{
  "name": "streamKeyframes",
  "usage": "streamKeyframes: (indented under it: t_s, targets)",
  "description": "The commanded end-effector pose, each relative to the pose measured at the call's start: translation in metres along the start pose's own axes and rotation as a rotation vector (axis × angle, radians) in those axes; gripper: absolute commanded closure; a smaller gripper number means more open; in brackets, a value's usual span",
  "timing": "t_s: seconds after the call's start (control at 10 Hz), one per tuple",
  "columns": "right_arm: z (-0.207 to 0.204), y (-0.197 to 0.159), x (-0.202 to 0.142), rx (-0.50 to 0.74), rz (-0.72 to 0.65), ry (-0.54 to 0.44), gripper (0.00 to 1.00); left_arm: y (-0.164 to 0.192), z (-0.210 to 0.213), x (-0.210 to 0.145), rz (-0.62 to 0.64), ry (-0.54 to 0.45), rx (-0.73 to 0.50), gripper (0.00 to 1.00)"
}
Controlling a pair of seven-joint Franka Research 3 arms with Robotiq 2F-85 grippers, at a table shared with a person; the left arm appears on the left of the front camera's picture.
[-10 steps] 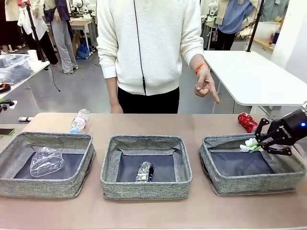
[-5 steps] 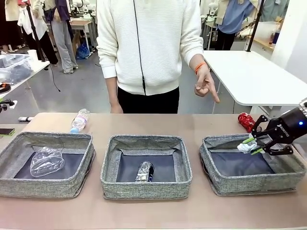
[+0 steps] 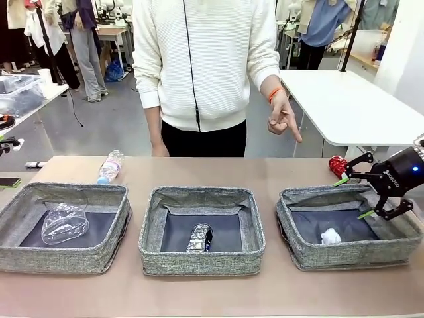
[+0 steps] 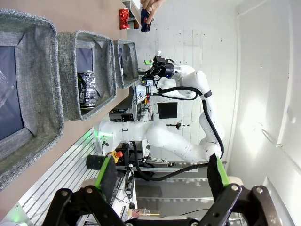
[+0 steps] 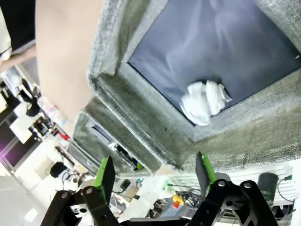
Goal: Sort the waste into the appropriate baskets.
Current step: Place the picked waste into the Fabric basket indicated by the person.
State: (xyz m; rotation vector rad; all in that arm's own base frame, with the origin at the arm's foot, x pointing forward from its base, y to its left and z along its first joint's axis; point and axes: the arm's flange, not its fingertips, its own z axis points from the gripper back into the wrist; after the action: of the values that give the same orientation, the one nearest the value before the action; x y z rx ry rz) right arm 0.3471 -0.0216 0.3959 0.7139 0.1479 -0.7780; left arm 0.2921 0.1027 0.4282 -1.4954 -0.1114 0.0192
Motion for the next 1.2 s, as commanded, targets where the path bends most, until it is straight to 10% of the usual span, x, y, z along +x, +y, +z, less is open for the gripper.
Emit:
streamKeyframes:
  t_s: [0.0,0.7,1.0,1.1]
  targets:
    - [-0.017,-0.021,-0.032,0.025,-0.004,-0.022,0.00,-0.002,0.001,-0.002,-0.001,0.000,0.000,0.00]
    - [0.058,0.071,-0.087,0.755,0.811,0.323,0.00,-0.002,0.001,-0.002,-0.001,0.000,0.000,0.00]
    - [0.013,0.051,-0.076,0.466,0.689,0.480,0.00,-0.002,0.001,-0.002,-0.001,0.000,0.000,0.00]
    - [0.063,0.077,-0.103,0.721,0.807,0.293,0.00,-0.002,0.001,-0.002,-0.001,0.000,0.000,0.00]
